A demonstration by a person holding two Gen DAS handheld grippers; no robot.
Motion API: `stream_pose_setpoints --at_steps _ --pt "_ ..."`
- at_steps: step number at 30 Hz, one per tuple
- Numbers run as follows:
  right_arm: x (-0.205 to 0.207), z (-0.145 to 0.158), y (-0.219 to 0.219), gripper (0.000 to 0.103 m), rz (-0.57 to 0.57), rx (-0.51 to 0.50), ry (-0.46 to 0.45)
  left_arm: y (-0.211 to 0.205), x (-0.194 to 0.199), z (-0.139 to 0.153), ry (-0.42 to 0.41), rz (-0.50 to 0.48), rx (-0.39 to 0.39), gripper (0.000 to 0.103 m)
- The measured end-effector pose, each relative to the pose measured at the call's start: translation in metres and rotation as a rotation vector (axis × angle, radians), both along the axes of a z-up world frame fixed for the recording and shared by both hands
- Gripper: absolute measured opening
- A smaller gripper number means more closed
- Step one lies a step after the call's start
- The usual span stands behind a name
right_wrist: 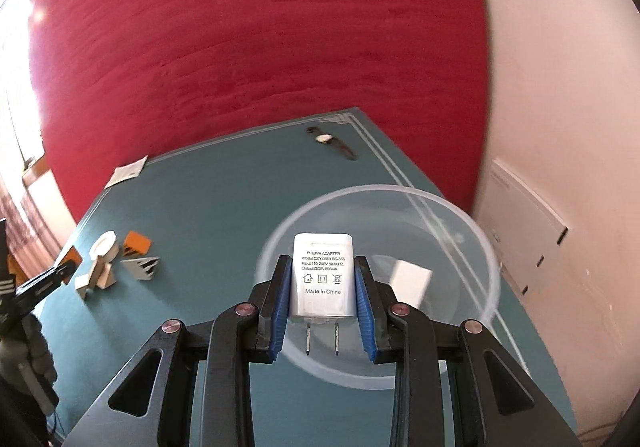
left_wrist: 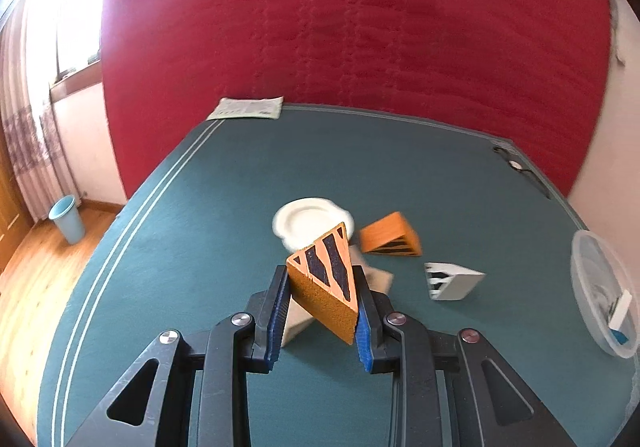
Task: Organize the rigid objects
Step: 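Release the charger into the bowl while the left gripper drops the orange prism in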
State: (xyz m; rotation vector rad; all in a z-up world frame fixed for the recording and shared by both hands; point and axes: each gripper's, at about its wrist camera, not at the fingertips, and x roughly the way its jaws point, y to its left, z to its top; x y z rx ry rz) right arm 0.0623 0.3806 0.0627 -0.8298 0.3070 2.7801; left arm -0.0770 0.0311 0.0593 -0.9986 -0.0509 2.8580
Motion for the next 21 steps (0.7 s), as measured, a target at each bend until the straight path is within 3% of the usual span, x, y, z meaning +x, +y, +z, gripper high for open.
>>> stream_pose_setpoints --at_steps 7,21 --pt "0.006 -0.013 0.035 0.031 -0.079 -0.042 -0.002 0.042 0.004 0.011 0.012 -0.094 -0.004 0.031" --pt "0.017 -0.029 0.068 0.032 -0.131 -0.076 -0.004 0.147 0.023 0.022 0.016 -0.384 -0.018 0.031"
